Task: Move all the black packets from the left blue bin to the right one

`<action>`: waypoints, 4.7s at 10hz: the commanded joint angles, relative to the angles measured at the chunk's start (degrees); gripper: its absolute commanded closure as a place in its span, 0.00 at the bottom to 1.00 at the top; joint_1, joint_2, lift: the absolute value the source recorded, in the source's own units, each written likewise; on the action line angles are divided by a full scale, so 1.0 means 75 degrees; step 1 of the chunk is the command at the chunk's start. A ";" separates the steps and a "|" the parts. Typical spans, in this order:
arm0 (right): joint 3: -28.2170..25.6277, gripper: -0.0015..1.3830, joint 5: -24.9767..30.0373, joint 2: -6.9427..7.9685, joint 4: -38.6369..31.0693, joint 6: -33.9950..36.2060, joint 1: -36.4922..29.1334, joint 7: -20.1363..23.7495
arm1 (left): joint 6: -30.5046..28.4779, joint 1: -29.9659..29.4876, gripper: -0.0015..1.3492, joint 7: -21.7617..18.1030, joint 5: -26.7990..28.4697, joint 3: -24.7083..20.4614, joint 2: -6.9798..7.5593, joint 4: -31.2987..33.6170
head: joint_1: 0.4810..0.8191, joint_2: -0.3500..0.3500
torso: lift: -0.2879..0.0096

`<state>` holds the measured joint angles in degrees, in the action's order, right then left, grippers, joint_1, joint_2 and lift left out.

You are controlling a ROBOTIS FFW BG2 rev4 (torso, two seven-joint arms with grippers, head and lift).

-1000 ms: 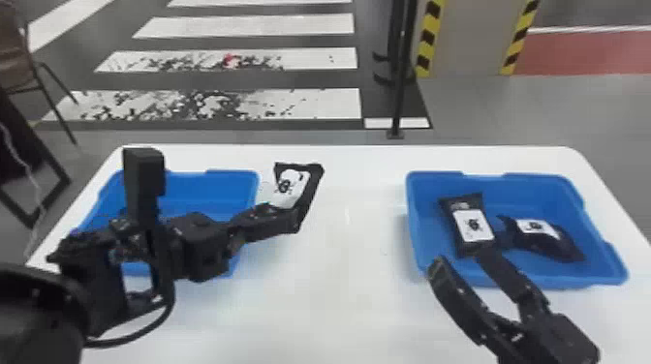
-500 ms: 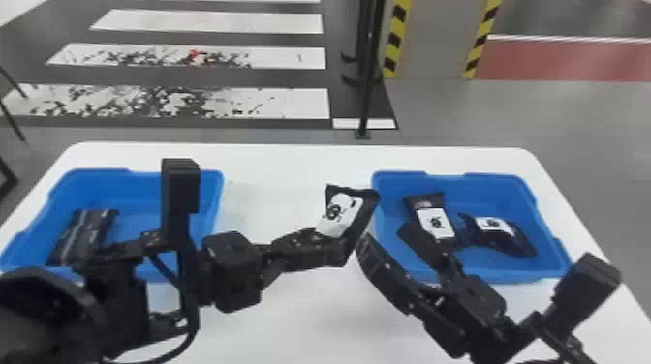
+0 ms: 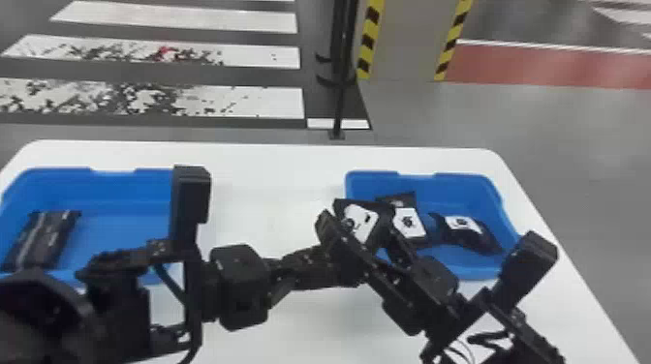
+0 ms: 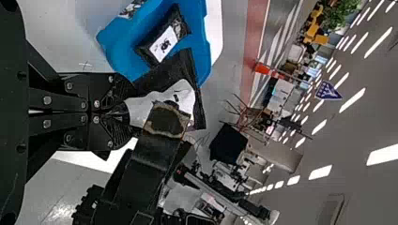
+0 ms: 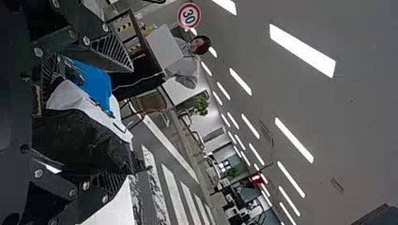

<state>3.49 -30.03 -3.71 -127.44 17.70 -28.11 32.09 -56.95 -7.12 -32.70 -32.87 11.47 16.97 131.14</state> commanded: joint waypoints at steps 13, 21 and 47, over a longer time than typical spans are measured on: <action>-0.0770 0.93 0.0104 -0.0513 0.2395 -0.0954 0.2061 -0.0130 | 0.0563 -0.1600 0.12 0.0176 -0.0538 -0.1423 -0.0305 0.0655 | 0.63 0.30 | 0.35; -0.1927 0.07 0.1536 -0.0689 0.3914 -0.0935 0.3017 -0.0658 | 0.1050 -0.1919 0.12 0.0188 -0.0507 -0.1819 -0.0376 0.0749 | 0.63 0.14 | 0.35; -0.1958 0.09 0.1262 0.0501 -0.0530 -0.1160 -0.2308 -0.1314 | -0.1950 0.2450 0.19 0.1430 0.4353 -0.4013 0.0011 -0.4858 | 0.63 0.90 | 0.35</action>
<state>-11.20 -20.51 0.00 -131.42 8.86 -45.42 22.22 -71.58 10.81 -21.96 -0.27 -19.21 16.74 95.49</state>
